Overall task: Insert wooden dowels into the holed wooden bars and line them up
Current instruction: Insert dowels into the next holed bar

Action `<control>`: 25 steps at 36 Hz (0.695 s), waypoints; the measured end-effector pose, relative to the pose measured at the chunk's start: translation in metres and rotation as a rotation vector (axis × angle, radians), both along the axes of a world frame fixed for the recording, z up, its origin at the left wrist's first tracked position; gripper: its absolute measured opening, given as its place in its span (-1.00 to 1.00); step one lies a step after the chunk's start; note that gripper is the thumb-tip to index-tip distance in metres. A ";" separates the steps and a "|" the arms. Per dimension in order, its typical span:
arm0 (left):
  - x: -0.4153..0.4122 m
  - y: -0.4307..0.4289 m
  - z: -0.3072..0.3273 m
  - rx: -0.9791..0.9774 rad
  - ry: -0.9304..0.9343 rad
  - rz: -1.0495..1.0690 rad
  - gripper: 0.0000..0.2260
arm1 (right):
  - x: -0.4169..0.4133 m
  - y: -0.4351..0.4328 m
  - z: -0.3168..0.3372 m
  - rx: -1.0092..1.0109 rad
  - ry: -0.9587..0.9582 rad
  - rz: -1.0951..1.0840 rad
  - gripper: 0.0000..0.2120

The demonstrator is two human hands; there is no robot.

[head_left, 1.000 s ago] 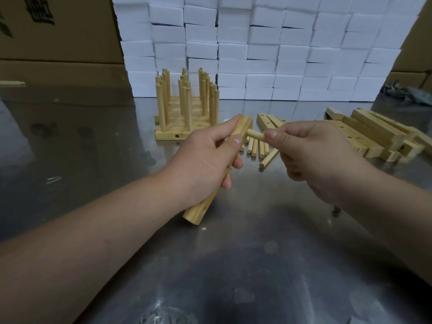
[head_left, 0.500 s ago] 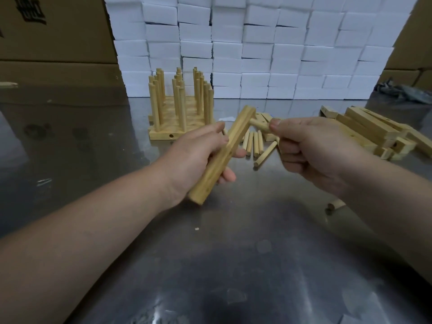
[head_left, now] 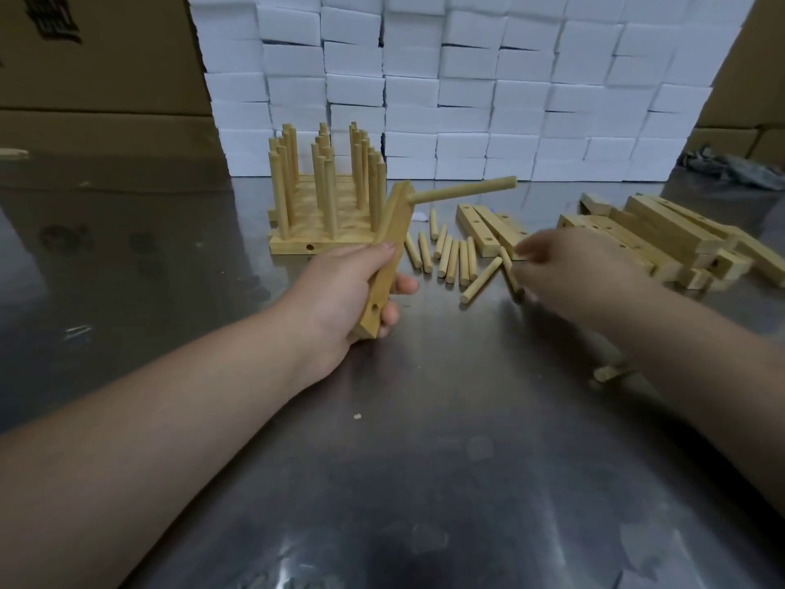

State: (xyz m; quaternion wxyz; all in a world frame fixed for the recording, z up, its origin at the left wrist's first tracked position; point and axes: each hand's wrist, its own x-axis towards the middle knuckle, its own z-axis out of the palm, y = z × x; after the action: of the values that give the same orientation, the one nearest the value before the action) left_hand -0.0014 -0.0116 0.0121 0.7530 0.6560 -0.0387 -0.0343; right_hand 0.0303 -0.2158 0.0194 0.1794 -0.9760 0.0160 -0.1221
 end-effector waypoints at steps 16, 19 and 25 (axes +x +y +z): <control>0.005 0.001 -0.001 -0.110 0.087 0.131 -0.81 | -0.017 -0.001 0.036 -0.222 -0.134 -0.126 -0.74; 0.005 0.001 -0.002 -0.109 0.077 0.149 -0.79 | -0.031 0.007 0.042 -0.044 -0.256 -0.032 -0.73; 0.006 0.001 -0.003 -0.084 0.053 0.132 -0.81 | -0.047 0.028 0.030 0.091 -0.221 0.251 -0.67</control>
State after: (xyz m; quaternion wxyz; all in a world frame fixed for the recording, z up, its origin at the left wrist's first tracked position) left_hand 0.0050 -0.0105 0.0087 0.7813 0.6237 0.0231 -0.0001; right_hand -0.0164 -0.1875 0.0496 0.2378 -0.9419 -0.1202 -0.2044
